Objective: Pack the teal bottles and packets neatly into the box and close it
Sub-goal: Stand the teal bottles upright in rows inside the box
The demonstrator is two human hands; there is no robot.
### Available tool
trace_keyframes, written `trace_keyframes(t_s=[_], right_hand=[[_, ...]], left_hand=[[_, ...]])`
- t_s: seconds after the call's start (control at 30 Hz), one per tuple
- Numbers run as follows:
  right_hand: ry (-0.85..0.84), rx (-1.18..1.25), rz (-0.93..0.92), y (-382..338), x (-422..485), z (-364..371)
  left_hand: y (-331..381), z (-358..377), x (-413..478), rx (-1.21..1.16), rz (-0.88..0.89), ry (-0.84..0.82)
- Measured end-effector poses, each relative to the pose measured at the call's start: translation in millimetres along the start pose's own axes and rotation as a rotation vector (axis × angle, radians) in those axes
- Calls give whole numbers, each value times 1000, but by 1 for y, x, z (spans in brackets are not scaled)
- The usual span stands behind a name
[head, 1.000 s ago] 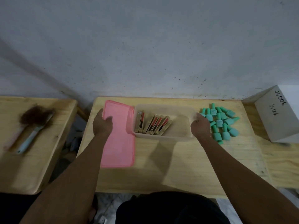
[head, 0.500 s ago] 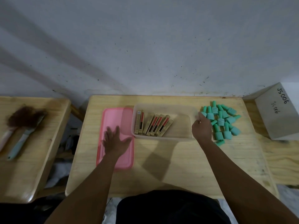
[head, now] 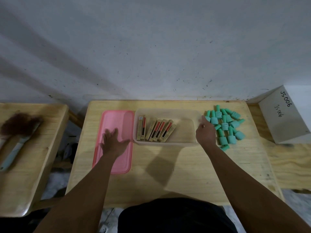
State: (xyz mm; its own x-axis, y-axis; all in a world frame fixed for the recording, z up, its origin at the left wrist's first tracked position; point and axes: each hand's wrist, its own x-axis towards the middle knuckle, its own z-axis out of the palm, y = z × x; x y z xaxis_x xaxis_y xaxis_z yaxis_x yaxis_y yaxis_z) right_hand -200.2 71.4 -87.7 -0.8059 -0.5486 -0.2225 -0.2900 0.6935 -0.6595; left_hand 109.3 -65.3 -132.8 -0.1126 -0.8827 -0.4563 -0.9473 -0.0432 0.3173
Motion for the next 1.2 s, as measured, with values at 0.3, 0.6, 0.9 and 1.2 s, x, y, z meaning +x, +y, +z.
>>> trace_keyframes(t_s=[0.3, 0.6, 0.9, 1.2], right_hand=[[-48, -2, -22, 4, 0, -10], [-112, 48, -60, 8, -1, -17], [28, 8, -49, 55, 6, -78], [55, -84, 57, 139, 27, -134]], left_hand=[[71, -5, -49, -613, 154, 219], [74, -5, -46, -584, 107, 229], [131, -10, -73, -290, 349, 531], [262, 79, -140, -228, 720, -344]])
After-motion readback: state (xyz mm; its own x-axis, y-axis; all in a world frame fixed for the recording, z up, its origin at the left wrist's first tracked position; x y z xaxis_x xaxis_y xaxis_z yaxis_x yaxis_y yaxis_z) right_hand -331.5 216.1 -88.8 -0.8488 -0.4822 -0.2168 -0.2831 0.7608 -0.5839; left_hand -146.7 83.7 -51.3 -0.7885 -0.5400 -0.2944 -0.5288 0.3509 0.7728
